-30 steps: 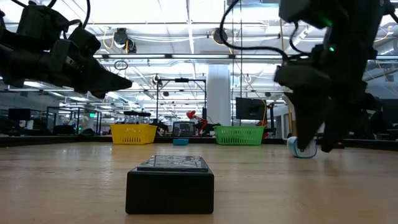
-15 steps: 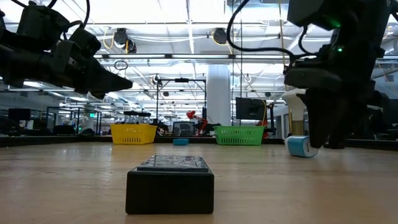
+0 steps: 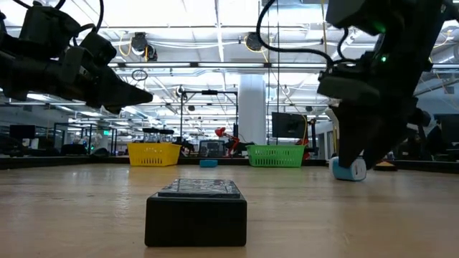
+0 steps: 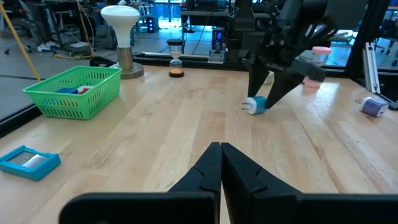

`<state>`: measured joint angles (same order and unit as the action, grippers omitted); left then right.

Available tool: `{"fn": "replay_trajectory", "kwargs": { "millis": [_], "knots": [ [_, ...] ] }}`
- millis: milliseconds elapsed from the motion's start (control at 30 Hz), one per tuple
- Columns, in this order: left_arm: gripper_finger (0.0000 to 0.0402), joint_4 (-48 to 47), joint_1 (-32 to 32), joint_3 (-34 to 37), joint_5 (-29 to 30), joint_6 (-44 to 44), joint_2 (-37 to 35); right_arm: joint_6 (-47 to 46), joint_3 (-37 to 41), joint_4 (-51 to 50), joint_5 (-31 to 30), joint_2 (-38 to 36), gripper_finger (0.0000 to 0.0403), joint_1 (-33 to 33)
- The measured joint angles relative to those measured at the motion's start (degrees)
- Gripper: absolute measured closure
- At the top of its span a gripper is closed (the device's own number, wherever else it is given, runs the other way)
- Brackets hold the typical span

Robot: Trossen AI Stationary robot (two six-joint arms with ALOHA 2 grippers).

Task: Pick & Place Office items
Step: Put the blue charger adapter into the orange bin

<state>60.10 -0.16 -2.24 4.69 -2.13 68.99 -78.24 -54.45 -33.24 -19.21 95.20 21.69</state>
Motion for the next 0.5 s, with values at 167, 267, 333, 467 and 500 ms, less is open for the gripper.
{"fn": "replay_trajectory", "kwargs": {
  "millis": [167,267,333,467,500],
  "knots": [
    [0.0387,0.0,0.0,0.0,0.2,-0.2,0.0,1.4,0.1,0.5,-0.5,1.0,0.0225,0.0],
    [0.0379,0.0,0.0,0.0,1.0,-1.7,0.0,3.1,0.1,0.5,-1.6,1.1,0.0257,0.0],
    [0.0379,0.0,0.0,0.0,1.3,-3.5,0.0,5.1,0.1,0.5,-2.0,1.1,0.027,0.0],
    [0.0374,-1.5,0.0,-0.3,1.4,-10.6,0.0,12.7,0.1,0.7,-5.3,1.1,0.0273,0.0],
    [0.037,-3.0,0.0,-1.0,1.3,-12.3,0.0,15.4,0.1,1.0,-7.1,1.1,0.0269,0.0]
  ]
}}
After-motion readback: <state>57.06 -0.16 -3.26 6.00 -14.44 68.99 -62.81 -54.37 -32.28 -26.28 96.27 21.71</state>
